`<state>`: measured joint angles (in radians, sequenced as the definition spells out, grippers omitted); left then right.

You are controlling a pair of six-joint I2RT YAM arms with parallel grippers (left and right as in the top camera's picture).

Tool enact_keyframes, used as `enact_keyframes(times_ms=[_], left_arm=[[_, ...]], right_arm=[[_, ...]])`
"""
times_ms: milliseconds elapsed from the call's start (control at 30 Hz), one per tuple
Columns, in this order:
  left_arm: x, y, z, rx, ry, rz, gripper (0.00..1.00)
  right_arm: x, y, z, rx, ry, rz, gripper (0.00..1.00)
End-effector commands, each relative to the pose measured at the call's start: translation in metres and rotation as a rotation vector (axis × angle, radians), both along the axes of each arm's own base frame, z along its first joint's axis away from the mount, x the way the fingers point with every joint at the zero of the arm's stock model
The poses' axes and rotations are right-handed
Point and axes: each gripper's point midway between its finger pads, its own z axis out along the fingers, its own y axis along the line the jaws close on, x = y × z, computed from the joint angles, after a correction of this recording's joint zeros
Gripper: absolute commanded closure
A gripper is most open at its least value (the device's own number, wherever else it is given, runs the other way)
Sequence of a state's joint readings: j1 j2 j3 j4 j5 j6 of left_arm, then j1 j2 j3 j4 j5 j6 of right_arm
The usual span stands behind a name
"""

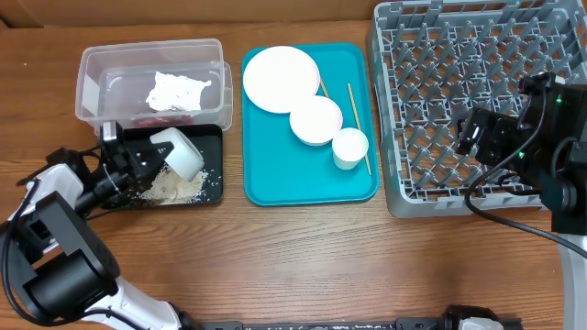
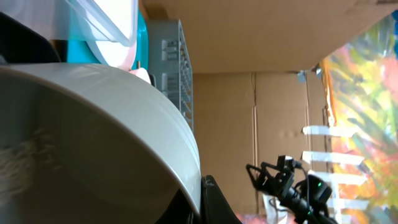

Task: Sort waste into correct bins and load items into the dishwasher
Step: 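Carry the rice bowl over the black tray and tip rice out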

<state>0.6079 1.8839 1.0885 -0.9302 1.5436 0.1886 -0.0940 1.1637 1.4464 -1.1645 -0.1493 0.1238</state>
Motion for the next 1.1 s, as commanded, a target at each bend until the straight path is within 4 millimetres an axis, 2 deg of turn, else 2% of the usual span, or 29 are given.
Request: enact_keyframes(times_ms=[0, 367, 467, 567, 667, 767, 833, 933, 1067], left_arm=[[-0.001, 0.008, 0.003, -0.058, 0.016, 0.030, 0.96], [-0.003, 0.029, 0.003, -0.077, 0.038, 0.091, 0.96], [-0.004, 0.030, 0.003, -0.104, 0.074, 0.094, 0.96], [-0.002, 0.033, 0.003, -0.074, 0.035, 0.095, 0.96], [-0.003, 0.031, 0.004, -0.128, 0.106, 0.095, 0.96], [0.000, 0.034, 0.000, -0.076, 0.067, 0.093, 0.96], [-0.002, 0.032, 0.004, -0.132, 0.111, 0.095, 0.96], [0.001, 0.035, 0.004, -0.076, 0.044, 0.094, 0.96], [0.001, 0.035, 0.005, -0.136, 0.116, 0.094, 0.96]], right_arm=[[0.002, -0.001, 0.011, 0.001, -0.031, -0.005, 0.00], [0.002, -0.001, 0.011, 0.001, -0.030, -0.005, 0.00], [0.002, -0.001, 0.011, 0.001, -0.030, -0.005, 0.00], [0.002, -0.001, 0.011, 0.001, -0.030, -0.005, 0.00], [0.002, -0.001, 0.011, 0.001, -0.029, -0.005, 0.00], [0.002, -0.001, 0.011, 0.001, -0.029, -0.005, 0.00], [0.002, -0.001, 0.011, 0.001, -0.030, -0.005, 0.00], [0.002, -0.001, 0.011, 0.001, -0.029, -0.005, 0.00], [0.002, -0.001, 0.011, 0.001, -0.029, -0.005, 0.00]])
